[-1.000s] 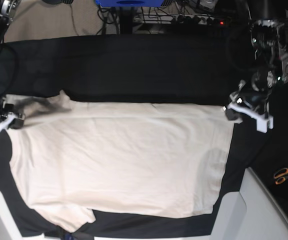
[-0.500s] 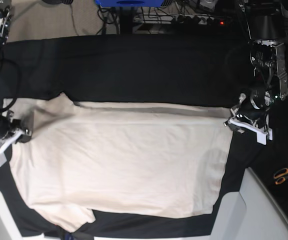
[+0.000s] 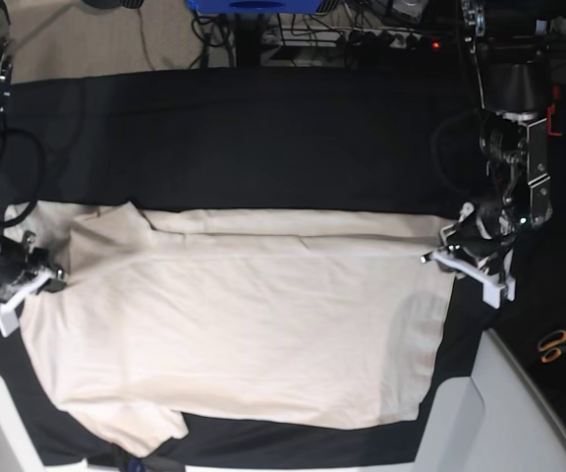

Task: Fold the T-shirt properly
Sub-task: 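Lift the held shirt edge with both grippers and fold it over the body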

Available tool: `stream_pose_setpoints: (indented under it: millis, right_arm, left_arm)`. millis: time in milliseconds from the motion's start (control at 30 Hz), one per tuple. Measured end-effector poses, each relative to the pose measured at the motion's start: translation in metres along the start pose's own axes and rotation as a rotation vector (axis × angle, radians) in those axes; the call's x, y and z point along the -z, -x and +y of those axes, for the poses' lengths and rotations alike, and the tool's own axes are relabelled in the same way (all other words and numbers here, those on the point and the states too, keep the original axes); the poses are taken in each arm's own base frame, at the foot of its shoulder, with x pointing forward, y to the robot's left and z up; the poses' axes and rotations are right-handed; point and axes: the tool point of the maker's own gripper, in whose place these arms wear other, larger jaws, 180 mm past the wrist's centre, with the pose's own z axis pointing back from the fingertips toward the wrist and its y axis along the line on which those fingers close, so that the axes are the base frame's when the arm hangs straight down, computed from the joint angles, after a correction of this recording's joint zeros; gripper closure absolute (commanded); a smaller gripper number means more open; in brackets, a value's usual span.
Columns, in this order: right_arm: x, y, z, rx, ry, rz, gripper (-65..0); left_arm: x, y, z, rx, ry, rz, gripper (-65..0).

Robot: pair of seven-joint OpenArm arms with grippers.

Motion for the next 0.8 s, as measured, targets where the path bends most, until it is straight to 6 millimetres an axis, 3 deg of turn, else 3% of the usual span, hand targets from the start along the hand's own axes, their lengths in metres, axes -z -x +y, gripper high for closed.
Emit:
stream_pose_setpoints:
  millis: [300, 467, 633, 800]
  right_arm:
    - [-0.001, -0.026, 0.006, -0.012, -0.014, -0.055, -0.5]
    - [-0.001, -0.03, 0.008, -0.017, -0.014, -0.06, -0.5]
    - [-0.001, -0.031, 0.009, -0.017, -0.017, -0.062, -0.5]
    - [0.0, -0.031, 0.011, -0.016, -0.02, -0.062, -0.6]
  left_arm:
    - [0.006, -0.01, 0.008, -0.019, -0.023, -0.025, 0.0]
    - [0.008, -0.01, 0.009, -0.018, -0.027, -0.025, 0.0]
    - [0.011, -0.027, 0.006, -0.03, -0.02, -0.054, 0.0]
    - [0.013, -0.016, 0.01, -0.033, -0.031, -0.028, 0.0]
